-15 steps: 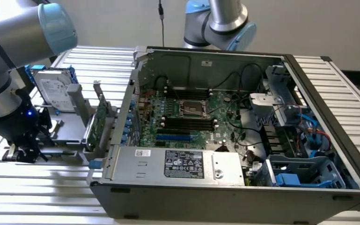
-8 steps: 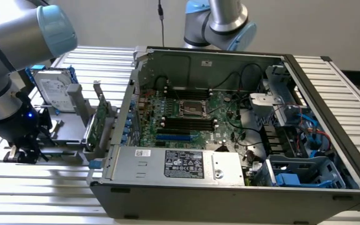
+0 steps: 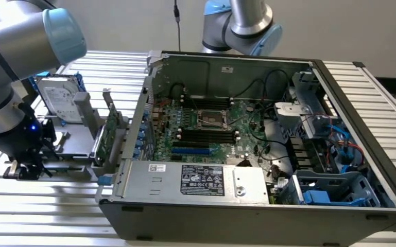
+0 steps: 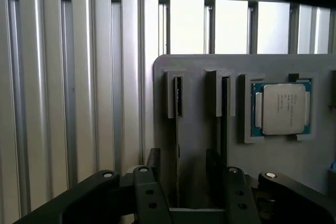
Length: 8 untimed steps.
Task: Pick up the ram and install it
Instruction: 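Pick up the ram and move it above insertion slot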
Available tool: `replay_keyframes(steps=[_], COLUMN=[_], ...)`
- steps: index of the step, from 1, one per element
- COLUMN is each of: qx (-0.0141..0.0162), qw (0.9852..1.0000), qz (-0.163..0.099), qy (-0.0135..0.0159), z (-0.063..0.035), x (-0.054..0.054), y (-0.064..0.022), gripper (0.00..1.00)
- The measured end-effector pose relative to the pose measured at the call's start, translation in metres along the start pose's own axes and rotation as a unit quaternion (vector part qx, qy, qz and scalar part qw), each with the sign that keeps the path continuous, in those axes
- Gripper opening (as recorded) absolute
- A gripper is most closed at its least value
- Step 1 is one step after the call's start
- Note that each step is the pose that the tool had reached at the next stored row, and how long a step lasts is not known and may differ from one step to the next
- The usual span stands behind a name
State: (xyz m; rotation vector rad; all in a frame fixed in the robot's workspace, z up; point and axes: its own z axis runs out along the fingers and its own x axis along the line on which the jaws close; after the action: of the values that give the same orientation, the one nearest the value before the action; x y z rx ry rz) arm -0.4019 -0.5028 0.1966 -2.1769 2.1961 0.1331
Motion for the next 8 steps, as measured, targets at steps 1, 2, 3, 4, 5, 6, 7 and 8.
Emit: replay_keyframes(steps=[1,2,3,4,5,6,7,8], qx=[-0.0001,-0.0002,-0.0002,-0.0002,-0.0002,-0.0002,-0.0002,-0.0002], qw=[1.0,1.0,1.0,1.0,1.0,1.0,1.0,1.0], qz=[0.0,0.0,0.0,0.0,0.0,0.0,0.0,0.0], qy=[-0.0001,-0.0004,-0.0006,-0.0011,-0.0014,-0.0017,-0.0019,-0.0021], z=[0.0003,0.0004,0.0005,0.0007,0.0007,0.0008,0.0007,0.0007], x=[0.0,0.0,0.0,0.0,0.0001,0.0,0.0001,0.0001], y=[0.0,0.0,0.0,0.0,-0.0001,-0.0001,-0.0001,-0.0001], gripper=[0.48,0.48,0.48,0.46,0.46,0.4,0.4,0.33])
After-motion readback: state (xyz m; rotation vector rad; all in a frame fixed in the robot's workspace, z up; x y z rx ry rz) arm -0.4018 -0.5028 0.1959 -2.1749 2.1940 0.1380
